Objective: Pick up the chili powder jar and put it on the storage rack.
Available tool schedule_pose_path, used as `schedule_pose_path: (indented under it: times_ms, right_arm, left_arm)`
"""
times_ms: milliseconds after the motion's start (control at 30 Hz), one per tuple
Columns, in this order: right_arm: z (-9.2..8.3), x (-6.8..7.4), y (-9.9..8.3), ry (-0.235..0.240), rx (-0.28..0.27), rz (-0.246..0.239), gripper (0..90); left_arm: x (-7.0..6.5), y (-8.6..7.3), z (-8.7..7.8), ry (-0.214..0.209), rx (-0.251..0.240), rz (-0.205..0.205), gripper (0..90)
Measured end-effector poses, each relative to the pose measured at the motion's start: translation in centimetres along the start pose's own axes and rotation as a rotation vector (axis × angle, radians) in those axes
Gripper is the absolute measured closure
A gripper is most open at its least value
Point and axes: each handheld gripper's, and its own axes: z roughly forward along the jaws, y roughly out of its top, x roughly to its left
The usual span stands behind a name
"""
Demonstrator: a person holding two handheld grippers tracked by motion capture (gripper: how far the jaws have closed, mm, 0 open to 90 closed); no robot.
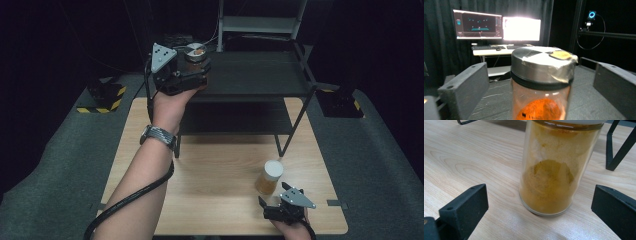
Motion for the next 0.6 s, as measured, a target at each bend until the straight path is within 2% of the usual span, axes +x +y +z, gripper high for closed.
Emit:
schedule_pose_path:
  times_ms: [133,433,600]
  right_arm:
    - [0.0,0.0,0.0,-0.001,0.001,-0.001,0.2]
    - [0.0,0.2,0.1,-0.007,0.004,-0.008,0.2]
    - [0.0,0.2,0.0,-0.01,-0.001,-0.009,0.2]
  left_arm:
    - [0.0,0.0,-0.8,-0.005,-0.003,-0.003,0.4]
    - [-0.4,0.3,-2.4,-0.024,0.001,0.041,0.4]
    - [-0.7,-0.2,-3.3,-0.026,0.007,0.039,0.3]
